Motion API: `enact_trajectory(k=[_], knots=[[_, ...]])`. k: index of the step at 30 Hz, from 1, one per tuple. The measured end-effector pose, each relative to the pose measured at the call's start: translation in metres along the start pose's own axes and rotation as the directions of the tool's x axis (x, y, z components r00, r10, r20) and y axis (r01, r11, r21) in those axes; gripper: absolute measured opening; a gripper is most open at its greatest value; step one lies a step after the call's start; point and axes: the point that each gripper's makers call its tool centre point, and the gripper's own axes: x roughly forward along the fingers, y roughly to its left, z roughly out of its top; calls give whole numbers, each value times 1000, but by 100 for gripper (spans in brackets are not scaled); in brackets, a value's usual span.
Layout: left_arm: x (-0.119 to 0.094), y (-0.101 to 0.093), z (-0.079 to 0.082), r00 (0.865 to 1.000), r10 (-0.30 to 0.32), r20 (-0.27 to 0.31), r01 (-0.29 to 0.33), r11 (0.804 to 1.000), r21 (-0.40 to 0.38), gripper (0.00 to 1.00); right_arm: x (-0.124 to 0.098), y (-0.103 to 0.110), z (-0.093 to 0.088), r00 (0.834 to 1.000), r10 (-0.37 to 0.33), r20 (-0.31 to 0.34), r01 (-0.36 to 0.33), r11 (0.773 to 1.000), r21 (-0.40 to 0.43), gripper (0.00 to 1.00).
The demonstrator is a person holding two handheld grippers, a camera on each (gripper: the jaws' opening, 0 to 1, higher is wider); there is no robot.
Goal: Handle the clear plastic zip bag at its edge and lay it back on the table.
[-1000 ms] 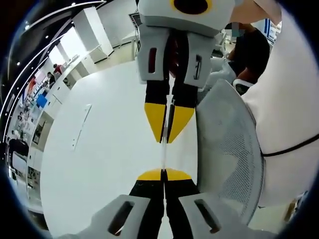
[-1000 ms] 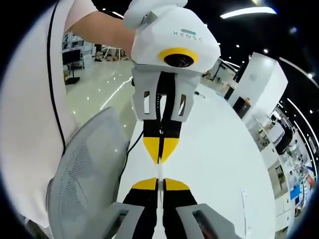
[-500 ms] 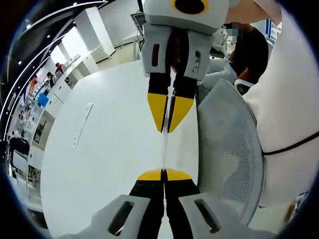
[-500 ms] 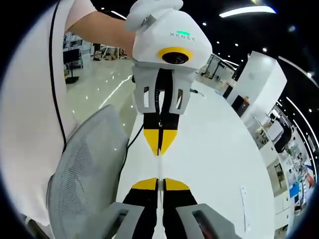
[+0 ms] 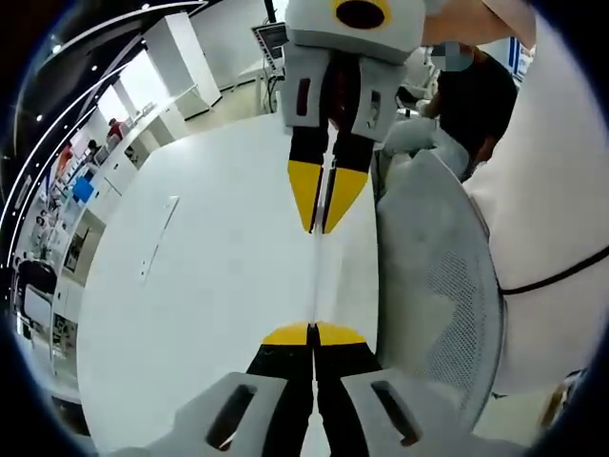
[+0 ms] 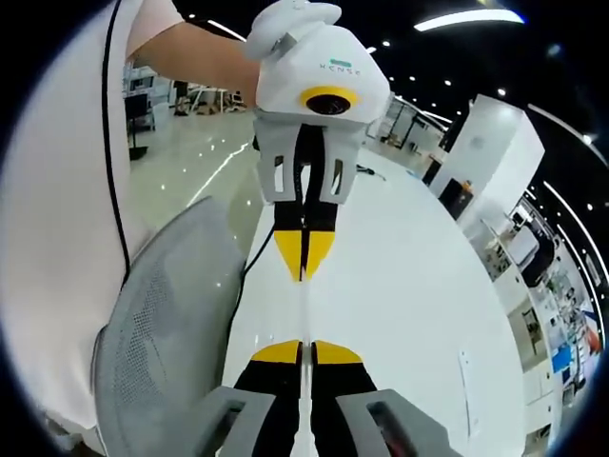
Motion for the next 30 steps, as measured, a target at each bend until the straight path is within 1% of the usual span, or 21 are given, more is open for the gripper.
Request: enact_trajectory(k=[4, 18, 30], knots=[[0, -1, 2, 1000, -1, 5, 1, 1000, -2, 0, -2, 0, -1, 1000, -3, 2, 3, 1000, 1, 0], [-2, -1, 3, 1000, 2, 6, -2, 1000, -3, 0, -9, 0, -7, 1000, -12, -10, 12, 1000, 2, 0], [-5, 2, -5, 1000, 10, 7, -10, 1000, -17, 0, -14, -2, -10, 1000, -15, -19, 15, 1000, -4, 0]])
